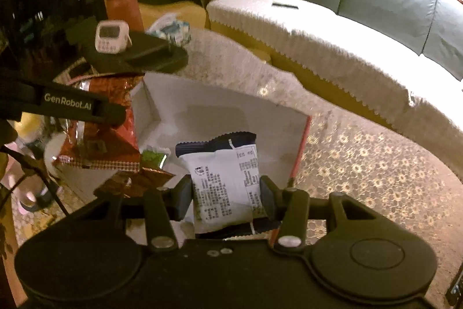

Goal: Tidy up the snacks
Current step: 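Carry the red chip bag and white packet into the red box and release both, then lift both tools out of the box and move back over the remaining snacks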

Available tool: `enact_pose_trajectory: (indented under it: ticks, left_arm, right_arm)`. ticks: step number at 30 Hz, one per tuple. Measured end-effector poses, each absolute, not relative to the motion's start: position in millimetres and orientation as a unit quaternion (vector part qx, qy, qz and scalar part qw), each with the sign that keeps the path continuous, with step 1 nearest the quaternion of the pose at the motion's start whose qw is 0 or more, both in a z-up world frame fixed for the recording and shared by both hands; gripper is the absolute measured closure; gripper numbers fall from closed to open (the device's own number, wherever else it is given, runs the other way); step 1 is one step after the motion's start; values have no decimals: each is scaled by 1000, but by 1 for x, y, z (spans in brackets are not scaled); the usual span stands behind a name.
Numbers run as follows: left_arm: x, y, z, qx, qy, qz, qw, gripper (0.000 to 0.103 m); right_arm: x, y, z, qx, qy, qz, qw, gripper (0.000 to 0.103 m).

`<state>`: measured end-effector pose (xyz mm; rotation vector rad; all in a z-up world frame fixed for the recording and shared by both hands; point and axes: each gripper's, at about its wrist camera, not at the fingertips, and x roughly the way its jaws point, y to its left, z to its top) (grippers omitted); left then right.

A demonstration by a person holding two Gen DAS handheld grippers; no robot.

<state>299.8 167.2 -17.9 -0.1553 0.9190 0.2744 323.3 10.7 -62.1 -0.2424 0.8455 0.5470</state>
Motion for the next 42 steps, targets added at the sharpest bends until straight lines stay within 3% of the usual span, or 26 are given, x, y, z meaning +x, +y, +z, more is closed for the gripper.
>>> enact_pose_trajectory:
  ticks: [18,27,35,42]
  left_arm:
    - [312,171,-59,-70,471,129,870,39]
    - [293,165,-38,-78,452,117,881,35]
    - [264,146,-13,-69,438,99,891,32]
    - [236,129,9,-59,419,83,902,26]
  right_arm:
    - [319,44,-108,-209,423,279,836,55]
    - [312,21,-83,-162,424,277,847,53]
    - [299,-10,-52,-116,415,263,863,43]
    - [276,-33,-28,-93,402,263,872,42]
